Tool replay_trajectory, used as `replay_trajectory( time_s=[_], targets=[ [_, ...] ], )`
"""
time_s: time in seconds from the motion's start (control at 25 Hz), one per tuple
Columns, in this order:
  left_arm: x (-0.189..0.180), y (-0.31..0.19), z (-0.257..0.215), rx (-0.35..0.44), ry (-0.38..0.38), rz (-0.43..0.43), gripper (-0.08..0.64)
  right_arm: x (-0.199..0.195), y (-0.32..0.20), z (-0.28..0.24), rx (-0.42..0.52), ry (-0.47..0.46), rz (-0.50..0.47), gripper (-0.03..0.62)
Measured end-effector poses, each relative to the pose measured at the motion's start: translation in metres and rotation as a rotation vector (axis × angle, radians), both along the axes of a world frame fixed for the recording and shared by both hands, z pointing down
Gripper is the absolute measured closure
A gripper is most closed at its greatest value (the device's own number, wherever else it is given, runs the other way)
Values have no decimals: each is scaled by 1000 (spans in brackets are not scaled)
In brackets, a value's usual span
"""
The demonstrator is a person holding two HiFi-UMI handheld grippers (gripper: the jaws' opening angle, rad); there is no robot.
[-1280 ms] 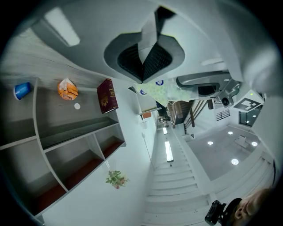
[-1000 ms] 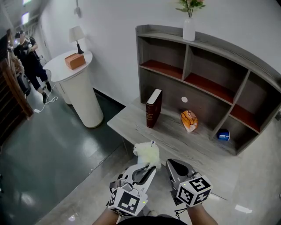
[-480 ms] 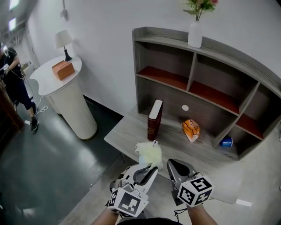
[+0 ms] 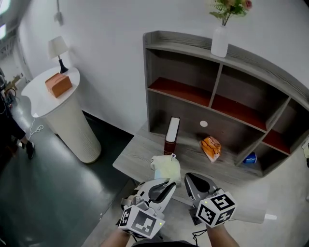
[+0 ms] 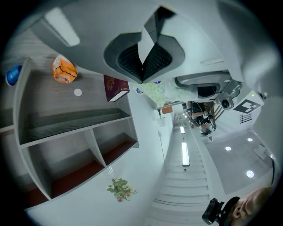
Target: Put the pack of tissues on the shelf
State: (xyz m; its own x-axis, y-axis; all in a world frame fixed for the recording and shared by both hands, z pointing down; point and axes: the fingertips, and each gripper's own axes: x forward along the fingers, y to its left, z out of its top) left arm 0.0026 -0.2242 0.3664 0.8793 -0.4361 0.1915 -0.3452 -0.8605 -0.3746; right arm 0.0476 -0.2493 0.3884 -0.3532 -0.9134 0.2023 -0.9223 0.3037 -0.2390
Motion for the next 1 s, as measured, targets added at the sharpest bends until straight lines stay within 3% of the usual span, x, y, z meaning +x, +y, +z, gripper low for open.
replay_trajectory(
  time_s=[0.6,1.0],
  targets=[
    [-16,-53,-21,44,-5,114,522,-17,-50,-17,3,47,71,592],
    [8,-83,-29,58,-33,125,522,6,-88,-21,15,34,65,592]
  ],
)
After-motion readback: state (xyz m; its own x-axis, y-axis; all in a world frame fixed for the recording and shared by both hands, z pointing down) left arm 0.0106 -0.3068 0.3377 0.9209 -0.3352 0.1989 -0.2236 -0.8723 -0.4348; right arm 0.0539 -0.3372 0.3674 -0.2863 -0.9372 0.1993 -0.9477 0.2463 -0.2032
